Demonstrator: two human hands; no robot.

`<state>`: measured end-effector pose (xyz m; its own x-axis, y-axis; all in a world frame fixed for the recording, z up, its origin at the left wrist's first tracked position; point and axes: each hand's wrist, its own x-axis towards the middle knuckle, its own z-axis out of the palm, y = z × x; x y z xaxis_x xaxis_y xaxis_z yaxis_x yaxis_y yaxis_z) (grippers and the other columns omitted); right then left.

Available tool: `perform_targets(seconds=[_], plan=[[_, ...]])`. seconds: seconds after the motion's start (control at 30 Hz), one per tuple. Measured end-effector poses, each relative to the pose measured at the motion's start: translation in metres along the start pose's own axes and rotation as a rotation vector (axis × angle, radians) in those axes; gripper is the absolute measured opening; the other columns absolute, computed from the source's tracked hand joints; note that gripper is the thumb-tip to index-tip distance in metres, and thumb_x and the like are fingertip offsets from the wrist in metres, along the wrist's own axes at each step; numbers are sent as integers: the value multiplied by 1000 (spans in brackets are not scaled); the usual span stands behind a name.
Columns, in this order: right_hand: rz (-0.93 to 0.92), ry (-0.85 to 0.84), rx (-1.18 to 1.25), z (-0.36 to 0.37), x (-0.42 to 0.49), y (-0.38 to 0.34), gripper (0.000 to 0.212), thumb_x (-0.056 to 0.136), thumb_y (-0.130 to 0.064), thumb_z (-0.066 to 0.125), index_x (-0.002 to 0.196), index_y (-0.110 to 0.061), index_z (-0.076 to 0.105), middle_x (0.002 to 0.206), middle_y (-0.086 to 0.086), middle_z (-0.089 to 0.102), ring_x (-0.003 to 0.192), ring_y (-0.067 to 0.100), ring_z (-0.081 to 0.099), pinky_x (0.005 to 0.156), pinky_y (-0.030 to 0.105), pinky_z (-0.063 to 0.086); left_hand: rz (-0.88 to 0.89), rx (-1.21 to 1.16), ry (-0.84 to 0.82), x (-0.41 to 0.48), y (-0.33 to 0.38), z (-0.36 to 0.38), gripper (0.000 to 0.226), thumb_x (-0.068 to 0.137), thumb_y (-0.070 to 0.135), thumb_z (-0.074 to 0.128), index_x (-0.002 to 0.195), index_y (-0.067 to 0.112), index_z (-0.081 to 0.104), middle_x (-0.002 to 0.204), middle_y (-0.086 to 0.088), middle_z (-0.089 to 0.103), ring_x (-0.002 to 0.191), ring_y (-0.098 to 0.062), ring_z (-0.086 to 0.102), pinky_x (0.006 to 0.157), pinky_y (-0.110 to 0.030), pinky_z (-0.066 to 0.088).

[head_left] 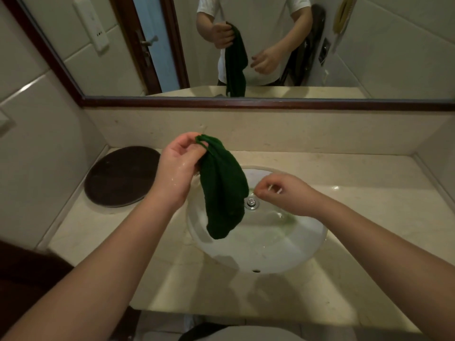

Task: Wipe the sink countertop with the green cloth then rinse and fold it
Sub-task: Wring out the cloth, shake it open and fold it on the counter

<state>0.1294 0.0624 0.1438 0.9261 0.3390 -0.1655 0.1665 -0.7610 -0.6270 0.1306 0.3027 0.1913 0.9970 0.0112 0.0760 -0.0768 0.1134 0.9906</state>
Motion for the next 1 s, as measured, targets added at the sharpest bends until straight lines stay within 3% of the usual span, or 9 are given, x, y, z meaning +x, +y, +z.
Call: perform_targets(seconds=[0.13,0.23,0.4,0.53,0.63,0.77,0.83,0.9,1.0], plan=[[-83,47,220,18,8,-37,25,92,-30,61,116,-27,56,105,-17,60,83,-1,62,69,16,53,27,26,-44,0,4,-11,26,94,4,51,88,21,70,88,-2,69,91,-21,66,86,-40,54],[-87,35,373,28,19,-54,7,95,-16,58,100,-20,61,77,-11,61,56,-7,56,50,8,41,41,35,-28,4,6,-26,28,93,2,50,86,20,70,84,0,70,86,-17,66,79,-34,53],[-8,45,353,42,39,-69,10,93,-19,62,87,-27,63,74,-1,63,62,9,53,58,23,44,5,37,74,14,9,-69,29,93,5,52,82,23,71,85,-3,69,84,-18,65,79,-36,52],[22,168,436,52,60,-82,12,91,-8,61,86,-19,64,89,28,67,73,21,59,65,30,50,-38,23,98,21,10,-103,24,95,6,52,84,18,69,84,-5,69,80,-18,67,73,-32,53],[35,198,450,58,77,-98,14,95,-8,56,86,-17,59,88,18,69,74,19,67,61,26,51,-54,38,128,26,11,-134,17,95,6,53,90,13,67,86,-5,71,84,-20,70,74,-30,55],[61,29,475,55,93,-123,11,102,-15,45,94,-11,52,92,8,71,77,19,72,62,28,55,-55,56,138,36,12,-176,14,93,8,55,95,13,68,90,-6,72,90,-23,68,79,-34,53],[43,-53,372,50,99,-135,17,102,-19,44,93,-8,53,92,10,73,79,21,74,68,33,57,-41,56,137,41,14,-194,15,94,7,55,93,13,68,87,-4,72,87,-20,68,77,-31,53],[-44,-47,61,44,104,-148,18,100,-22,48,92,-10,58,88,6,73,79,15,72,74,34,57,-32,70,130,46,16,-207,18,93,5,55,87,17,68,79,1,72,79,-14,68,71,-26,53],[-168,63,-288,34,116,-170,18,95,-28,55,82,-17,60,73,0,67,68,17,62,65,32,48,-45,94,145,53,16,-225,22,92,4,56,83,20,67,76,4,70,76,-12,66,71,-27,53]])
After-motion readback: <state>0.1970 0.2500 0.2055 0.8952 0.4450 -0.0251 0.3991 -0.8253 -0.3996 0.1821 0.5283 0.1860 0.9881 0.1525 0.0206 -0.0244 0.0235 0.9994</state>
